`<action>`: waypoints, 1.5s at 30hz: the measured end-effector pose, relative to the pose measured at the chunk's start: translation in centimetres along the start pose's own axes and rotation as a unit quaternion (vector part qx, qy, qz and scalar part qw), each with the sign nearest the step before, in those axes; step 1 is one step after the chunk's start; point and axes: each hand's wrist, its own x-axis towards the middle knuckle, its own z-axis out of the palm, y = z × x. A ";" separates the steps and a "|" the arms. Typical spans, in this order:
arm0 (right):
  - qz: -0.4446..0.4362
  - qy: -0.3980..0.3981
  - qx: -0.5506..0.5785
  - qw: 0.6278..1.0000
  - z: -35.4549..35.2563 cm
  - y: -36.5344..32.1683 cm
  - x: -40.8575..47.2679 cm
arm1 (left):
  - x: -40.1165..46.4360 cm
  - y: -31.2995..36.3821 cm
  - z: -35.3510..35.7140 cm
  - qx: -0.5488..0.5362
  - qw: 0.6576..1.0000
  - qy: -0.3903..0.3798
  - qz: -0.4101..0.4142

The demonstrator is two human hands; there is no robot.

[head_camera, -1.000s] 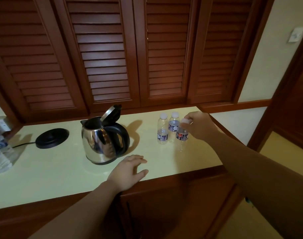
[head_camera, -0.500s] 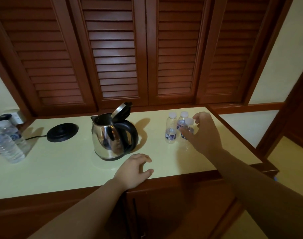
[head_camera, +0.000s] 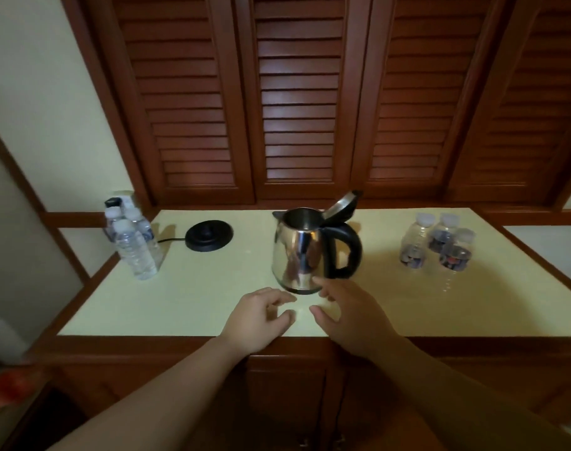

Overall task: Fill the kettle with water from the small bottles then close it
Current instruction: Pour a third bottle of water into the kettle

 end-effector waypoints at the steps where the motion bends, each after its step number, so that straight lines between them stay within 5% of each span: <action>1: 0.002 -0.023 0.004 1.000 1.2 -1.4 0.5 | -0.7 -1.3 -1.5 0.009 1.000 0.007 -0.009; 9: 0.026 -0.186 -0.021 0.982 10.3 -10.0 6.4 | -4.3 -10.9 -13.5 0.068 0.991 0.062 -0.093; 16: 0.050 -0.202 -0.114 0.971 14.3 -10.6 8.2 | -4.0 -15.7 -18.8 0.008 0.972 0.149 -0.182; 22: 0.073 -0.199 -0.093 0.973 13.8 -10.3 7.7 | -1.0 -16.7 -20.4 -0.141 0.909 0.297 -0.256; 28: 0.101 -0.190 -0.047 0.975 13.2 -10.1 7.4 | 0.0 -16.4 -18.2 -0.140 0.930 0.270 -0.207; 36: 0.106 -0.106 -0.018 0.988 8.7 -11.1 11.2 | 1.2 -12.2 -13.1 -0.099 0.983 0.065 -0.143; 41: 0.047 -0.039 0.004 0.998 4.9 -15.0 15.0 | 0.9 -10.1 -11.1 -0.113 0.986 0.036 -0.120; 45: 0.033 -0.067 -0.029 0.997 4.1 -17.4 16.8 | 1.0 -9.5 -10.8 -0.101 0.988 0.036 -0.112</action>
